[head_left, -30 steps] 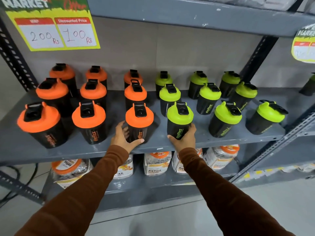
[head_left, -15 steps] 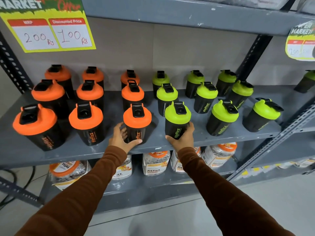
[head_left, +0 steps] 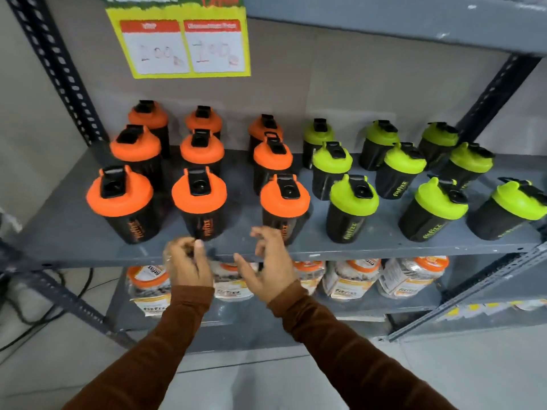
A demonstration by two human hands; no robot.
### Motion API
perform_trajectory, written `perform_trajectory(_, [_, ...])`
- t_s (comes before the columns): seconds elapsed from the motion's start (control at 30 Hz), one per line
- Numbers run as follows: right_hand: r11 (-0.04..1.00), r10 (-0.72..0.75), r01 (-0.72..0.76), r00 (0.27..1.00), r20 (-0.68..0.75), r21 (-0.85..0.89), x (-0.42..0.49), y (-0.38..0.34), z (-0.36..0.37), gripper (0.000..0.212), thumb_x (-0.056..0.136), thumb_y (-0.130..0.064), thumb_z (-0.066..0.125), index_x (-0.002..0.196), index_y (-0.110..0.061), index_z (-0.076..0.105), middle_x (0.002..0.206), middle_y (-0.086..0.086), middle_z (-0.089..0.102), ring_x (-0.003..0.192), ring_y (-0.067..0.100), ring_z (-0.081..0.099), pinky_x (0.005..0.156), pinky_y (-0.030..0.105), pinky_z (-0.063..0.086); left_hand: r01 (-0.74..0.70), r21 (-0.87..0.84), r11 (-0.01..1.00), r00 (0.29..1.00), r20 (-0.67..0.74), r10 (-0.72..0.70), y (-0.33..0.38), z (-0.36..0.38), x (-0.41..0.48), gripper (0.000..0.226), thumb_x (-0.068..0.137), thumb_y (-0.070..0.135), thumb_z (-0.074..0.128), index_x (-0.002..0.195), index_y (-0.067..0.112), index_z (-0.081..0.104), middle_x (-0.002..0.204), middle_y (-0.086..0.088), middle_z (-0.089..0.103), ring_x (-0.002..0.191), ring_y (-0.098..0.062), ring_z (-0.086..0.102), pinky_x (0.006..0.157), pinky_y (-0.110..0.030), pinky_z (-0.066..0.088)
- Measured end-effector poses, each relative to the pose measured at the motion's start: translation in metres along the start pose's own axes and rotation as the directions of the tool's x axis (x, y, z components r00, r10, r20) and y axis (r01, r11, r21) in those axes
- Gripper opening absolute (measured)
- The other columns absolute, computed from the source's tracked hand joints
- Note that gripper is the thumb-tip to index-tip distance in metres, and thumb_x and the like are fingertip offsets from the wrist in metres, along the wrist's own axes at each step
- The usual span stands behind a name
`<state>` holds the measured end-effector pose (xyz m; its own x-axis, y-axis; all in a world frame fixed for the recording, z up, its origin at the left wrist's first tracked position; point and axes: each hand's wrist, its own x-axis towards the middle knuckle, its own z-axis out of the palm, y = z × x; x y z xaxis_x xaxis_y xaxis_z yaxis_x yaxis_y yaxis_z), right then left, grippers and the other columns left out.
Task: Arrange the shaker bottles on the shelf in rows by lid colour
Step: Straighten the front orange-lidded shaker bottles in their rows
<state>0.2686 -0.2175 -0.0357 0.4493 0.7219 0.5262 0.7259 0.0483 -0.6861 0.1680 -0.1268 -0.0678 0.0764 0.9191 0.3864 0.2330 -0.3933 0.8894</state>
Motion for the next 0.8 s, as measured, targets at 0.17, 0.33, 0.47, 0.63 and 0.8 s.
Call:
perform_trajectory(0.17, [0.926,0.349,-0.355,0.934,0.073,0.126,0.038,-0.014,0.048,0.086,0.063,-0.016,0.082,0.13,-0.003,0.03,0.125,0.016,0.036,0.111,0.025,0.044,0.102,0.044,0.04,0.143,0.074,0.987,0.979,-0.155,-0.13,-0.038,-0.048,0.044,0.077,0.066,0.04,0.065,0.115,-0.01,0.034,0.115,-0.029,0.039,0.107,-0.043,0.045,0.096,-0.046,0.04])
perform_trajectory(0.33, [0.739,0.496,-0.59,0.803,0.331,0.326,0.07,-0.024,0.064,0.114,0.062,0.004,0.079,0.142,-0.014,-0.001,0.151,0.013,0.011,0.136,0.022,0.021,0.105,0.021,0.02,0.22,0.061,0.974,0.976,-0.005,-0.22,-0.037,-0.069,0.088,0.115,0.05,0.014,0.088,0.137,0.002,0.013,0.141,-0.021,0.031,0.131,-0.029,0.033,0.113,-0.038,0.024])
perform_trajectory(0.47, [0.781,0.483,-0.572,0.807,0.339,0.249,0.075,-0.021,0.069,0.113,0.063,0.004,0.078,0.142,-0.014,-0.001,0.145,0.014,0.031,0.133,0.027,0.032,0.109,0.037,0.027,0.278,0.01,0.961,0.957,0.081,-0.277,-0.035,-0.08,0.101,0.108,0.057,0.003,0.082,0.138,0.006,0.011,0.137,-0.021,0.038,0.126,-0.031,0.04,0.11,-0.042,0.031])
perform_trajectory(0.63, [0.793,0.5,-0.566,0.816,0.289,0.226,0.072,-0.022,0.07,0.107,0.06,-0.001,0.081,0.139,-0.015,0.011,0.139,0.013,0.041,0.128,0.027,0.04,0.106,0.035,0.032,0.306,-0.04,0.951,0.945,0.136,-0.298,-0.031,-0.088,0.096,0.098,0.064,-0.002,0.076,0.138,0.008,0.013,0.136,-0.02,0.041,0.125,-0.03,0.041,0.105,-0.035,0.031])
perform_trajectory(0.8, [0.81,0.5,-0.552,0.826,0.259,0.197,0.067,-0.018,0.065,0.105,0.059,-0.006,0.084,0.138,-0.013,0.015,0.137,0.013,0.043,0.125,0.028,0.043,0.104,0.034,0.034,0.317,-0.051,0.947,0.933,0.197,-0.302,-0.037,-0.096,0.093,0.095,0.064,0.0,0.077,0.136,0.013,0.016,0.135,-0.019,0.043,0.123,-0.03,0.043,0.106,-0.04,0.035])
